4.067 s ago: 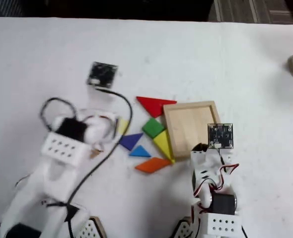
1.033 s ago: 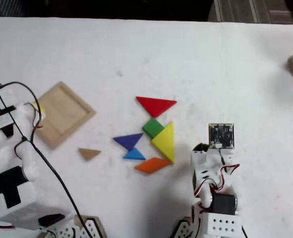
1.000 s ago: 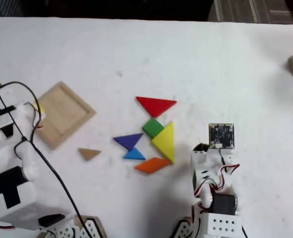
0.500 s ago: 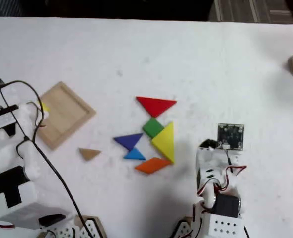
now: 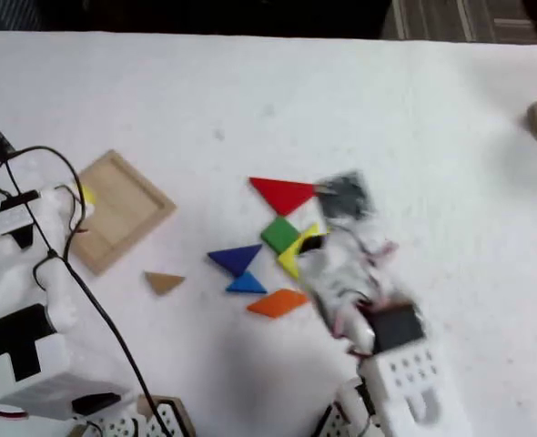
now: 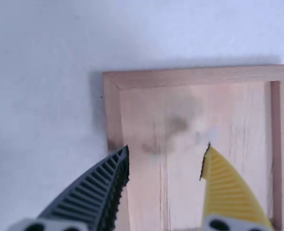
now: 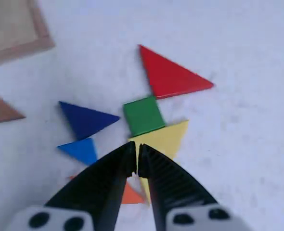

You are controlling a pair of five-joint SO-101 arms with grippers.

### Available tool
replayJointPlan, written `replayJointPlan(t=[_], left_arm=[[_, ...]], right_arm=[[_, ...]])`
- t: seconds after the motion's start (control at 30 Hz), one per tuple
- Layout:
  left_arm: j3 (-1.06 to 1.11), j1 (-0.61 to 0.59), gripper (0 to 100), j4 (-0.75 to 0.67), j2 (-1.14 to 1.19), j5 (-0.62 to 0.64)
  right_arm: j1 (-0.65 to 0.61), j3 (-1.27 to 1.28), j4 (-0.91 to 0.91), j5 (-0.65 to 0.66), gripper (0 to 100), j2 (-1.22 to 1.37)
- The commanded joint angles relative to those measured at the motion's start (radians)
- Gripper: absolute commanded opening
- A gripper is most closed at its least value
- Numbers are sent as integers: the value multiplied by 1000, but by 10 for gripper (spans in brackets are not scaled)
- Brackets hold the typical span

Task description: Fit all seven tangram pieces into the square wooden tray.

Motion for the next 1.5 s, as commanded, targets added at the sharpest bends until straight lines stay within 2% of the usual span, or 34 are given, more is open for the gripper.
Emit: replayJointPlan(t=[0.0,0.13,0.23,0.37,0.5,0.7,0.83,1.07,1.23,1.47], left_arm=[[-11,25,268,-5,-54,2],[-12,25,268,-5,-54,2],[-12,25,268,-5,-54,2],[-8,25,268,-23,-53,2],[12,27,268,-60,-53,2],[14,28,268,-68,-53,2],[14,28,268,-68,-53,2],[14,28,268,-68,-53,2],[14,28,268,-68,-53,2],[14,27,268,-68,-53,2]], right_arm=[[-177,-123,-59,-2,21,216],[-306,-135,-231,0,22,390],[-344,-137,-349,12,22,510],[-343,-132,-478,186,22,700],[-303,-138,-492,311,36,834],[-292,-147,-443,364,241,828],[-289,-147,-429,448,317,779],[-263,-149,-441,465,319,750],[-199,-150,-561,459,319,751],[-193,-195,-527,459,319,817]])
